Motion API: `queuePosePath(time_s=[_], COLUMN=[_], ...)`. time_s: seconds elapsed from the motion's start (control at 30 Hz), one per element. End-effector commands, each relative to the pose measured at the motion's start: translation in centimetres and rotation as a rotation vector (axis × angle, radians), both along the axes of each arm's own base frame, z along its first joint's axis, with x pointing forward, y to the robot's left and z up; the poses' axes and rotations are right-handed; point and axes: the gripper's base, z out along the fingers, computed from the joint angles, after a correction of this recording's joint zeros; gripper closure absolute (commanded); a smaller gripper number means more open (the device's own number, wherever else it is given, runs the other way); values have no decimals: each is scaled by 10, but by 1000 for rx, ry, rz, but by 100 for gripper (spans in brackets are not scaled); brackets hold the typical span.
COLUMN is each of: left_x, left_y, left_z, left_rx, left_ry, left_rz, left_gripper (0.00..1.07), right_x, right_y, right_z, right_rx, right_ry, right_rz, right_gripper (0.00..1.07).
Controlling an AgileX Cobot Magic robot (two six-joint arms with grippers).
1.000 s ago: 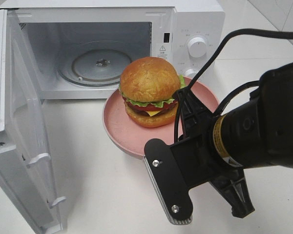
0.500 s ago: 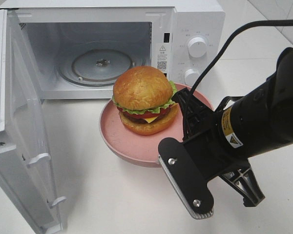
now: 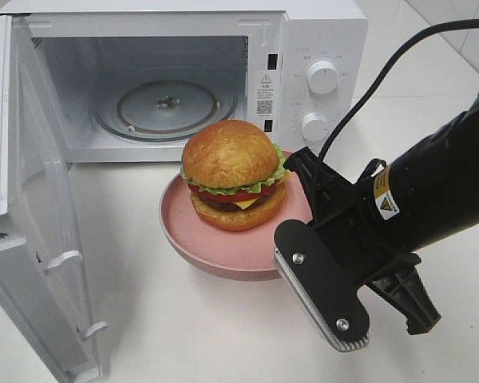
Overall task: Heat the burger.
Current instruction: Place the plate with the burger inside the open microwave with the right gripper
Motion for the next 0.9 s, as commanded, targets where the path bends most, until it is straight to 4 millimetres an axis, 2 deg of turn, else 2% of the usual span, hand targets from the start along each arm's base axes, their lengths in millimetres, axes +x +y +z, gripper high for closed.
queuePosePath(time_s=[0.03, 0.23, 0.5, 0.9], left_x=[-3, -3, -3, -3], left_y=[0, 0, 0, 0], left_z=[0, 0, 0, 0], left_rx=[-2, -2, -2, -2], left_ry=[-25, -25, -25, -25], left_rz=[-1, -1, -1, -1], left_gripper=[9, 9, 9, 9], right_x=[7, 9, 14, 37], right_y=[6, 9, 15, 38], right_z=[9, 11, 0, -2], right_rx=[90, 123, 119, 143], right_ry=[-93, -120, -102, -97], right_rz=[13, 18, 11, -24], right_gripper=[107, 107, 107, 107])
